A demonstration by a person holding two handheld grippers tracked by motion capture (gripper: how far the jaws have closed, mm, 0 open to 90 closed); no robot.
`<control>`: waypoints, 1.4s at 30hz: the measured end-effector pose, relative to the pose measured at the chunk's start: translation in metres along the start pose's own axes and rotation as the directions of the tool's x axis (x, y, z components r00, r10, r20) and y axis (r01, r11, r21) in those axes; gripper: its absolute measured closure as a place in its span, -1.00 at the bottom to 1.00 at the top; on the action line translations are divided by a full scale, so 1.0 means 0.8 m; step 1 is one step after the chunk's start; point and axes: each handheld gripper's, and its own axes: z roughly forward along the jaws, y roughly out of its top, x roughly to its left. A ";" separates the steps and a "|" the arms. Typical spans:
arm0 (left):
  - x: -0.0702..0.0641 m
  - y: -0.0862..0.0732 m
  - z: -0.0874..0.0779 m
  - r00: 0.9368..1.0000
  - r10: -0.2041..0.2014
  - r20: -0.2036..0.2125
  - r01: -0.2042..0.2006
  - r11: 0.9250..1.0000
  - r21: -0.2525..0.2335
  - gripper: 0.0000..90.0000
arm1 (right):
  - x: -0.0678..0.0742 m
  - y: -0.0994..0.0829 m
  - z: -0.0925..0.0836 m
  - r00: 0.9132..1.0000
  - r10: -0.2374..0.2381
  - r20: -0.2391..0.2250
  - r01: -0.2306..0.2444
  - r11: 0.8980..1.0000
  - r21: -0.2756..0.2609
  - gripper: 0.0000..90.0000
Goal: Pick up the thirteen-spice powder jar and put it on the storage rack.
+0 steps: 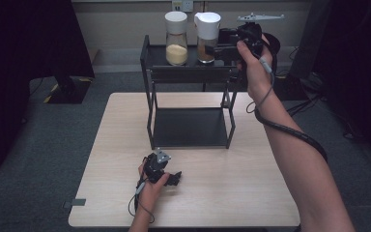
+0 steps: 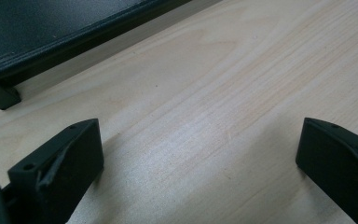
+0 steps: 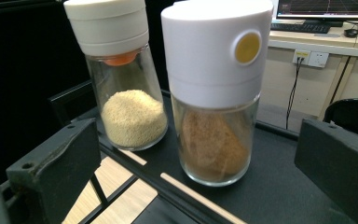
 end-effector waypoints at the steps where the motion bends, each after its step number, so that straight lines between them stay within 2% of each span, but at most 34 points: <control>1: 0.000 0.000 0.000 1.000 0.000 0.000 0.000 1.000 0.000 -1.00 | 0.000 -0.002 -0.001 1.000 0.001 0.000 -0.001 1.000 -0.001 -1.00; 11: 0.000 0.000 0.000 1.000 0.000 0.000 0.000 1.000 0.000 -1.00 | 0.003 -0.027 -0.009 1.000 0.018 -0.014 -0.018 1.000 -0.017 -1.00; 16: 0.000 0.000 0.000 1.000 -0.001 0.001 0.001 1.000 0.000 -1.00 | 0.005 -0.037 -0.012 0.999 0.017 -0.030 -0.017 1.000 -0.015 -1.00; 22: 0.000 0.000 0.000 1.000 0.002 0.000 -0.002 1.000 0.002 -1.00 | 0.010 -0.052 -0.014 1.000 0.008 -0.029 -0.008 1.000 -0.011 -1.00; 42: 0.000 0.000 0.000 1.000 0.003 -0.002 -0.003 1.000 0.002 -1.00 | 0.018 -0.097 -0.015 0.999 0.021 -0.049 -0.022 1.000 -0.005 -1.00</control>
